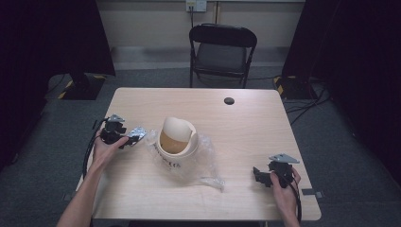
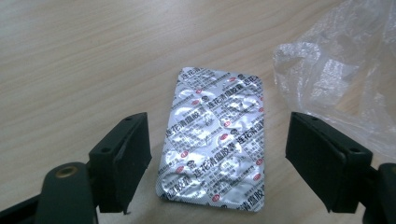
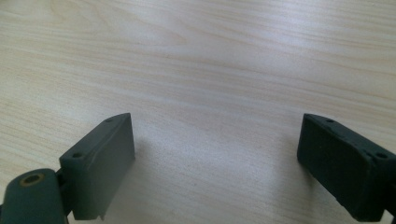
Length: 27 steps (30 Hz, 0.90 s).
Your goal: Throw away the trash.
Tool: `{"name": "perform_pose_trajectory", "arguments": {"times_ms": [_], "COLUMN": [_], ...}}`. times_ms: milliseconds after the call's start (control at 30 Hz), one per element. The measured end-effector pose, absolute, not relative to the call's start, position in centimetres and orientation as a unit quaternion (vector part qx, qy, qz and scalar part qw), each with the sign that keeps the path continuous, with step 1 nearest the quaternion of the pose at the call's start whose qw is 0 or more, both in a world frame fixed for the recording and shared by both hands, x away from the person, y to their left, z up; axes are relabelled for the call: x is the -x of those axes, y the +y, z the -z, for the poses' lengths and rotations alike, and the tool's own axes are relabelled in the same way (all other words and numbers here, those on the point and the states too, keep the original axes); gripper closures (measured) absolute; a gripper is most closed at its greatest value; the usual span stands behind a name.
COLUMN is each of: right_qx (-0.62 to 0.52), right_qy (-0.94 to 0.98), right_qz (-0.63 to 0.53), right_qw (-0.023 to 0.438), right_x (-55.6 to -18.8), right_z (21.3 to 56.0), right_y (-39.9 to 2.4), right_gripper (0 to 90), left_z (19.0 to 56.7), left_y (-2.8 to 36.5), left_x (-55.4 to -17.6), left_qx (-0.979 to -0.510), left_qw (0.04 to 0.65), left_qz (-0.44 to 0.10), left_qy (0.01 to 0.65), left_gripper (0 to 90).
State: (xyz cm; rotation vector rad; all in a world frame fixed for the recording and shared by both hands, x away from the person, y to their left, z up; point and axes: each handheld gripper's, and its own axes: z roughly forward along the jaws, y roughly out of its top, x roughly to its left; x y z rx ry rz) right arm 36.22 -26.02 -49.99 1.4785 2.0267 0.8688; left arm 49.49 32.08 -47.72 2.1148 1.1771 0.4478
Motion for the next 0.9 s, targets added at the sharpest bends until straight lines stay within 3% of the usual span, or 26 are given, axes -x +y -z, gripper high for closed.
{"name": "perform_pose_trajectory", "arguments": {"times_ms": [233,300,400,633,767,900], "right_qx": [-0.540,-0.541,-0.540,-0.540,-0.540,-0.540], "right_qy": [0.741,0.741,0.741,0.741,0.741,0.741], "right_qz": [-0.318,-0.318,-0.318,-0.318,-0.318,-0.318], "right_qw": [0.241,0.241,0.241,0.241,0.241,0.241], "right_x": [-36.2,-36.2,-36.2,-36.2,-36.2,-36.2], "right_z": [50.0,50.0,50.0,50.0,50.0,50.0], "right_y": [-26.0,-26.0,-26.0,-26.0,-26.0,-26.0], "right_gripper": [10.5,10.6,10.5,10.6,10.6,10.6], "left_z": [48.5,48.7,49.1,49.2,49.1,49.0], "left_y": [31.8,31.9,31.6,31.5,31.8,32.0], "left_x": [-49.7,-49.8,-49.9,-49.7,-49.6,-49.4], "left_qx": [-0.821,-0.811,-0.826,-0.823,-0.822,-0.825], "left_qw": [0.325,0.347,0.313,0.322,0.329,0.323], "left_qz": [-0.161,-0.143,-0.167,-0.169,-0.167,-0.164], "left_qy": [0.441,0.449,0.439,0.437,0.434,0.434], "left_gripper": [23.8,23.4,24.6,25.0,33.7,34.1]}}
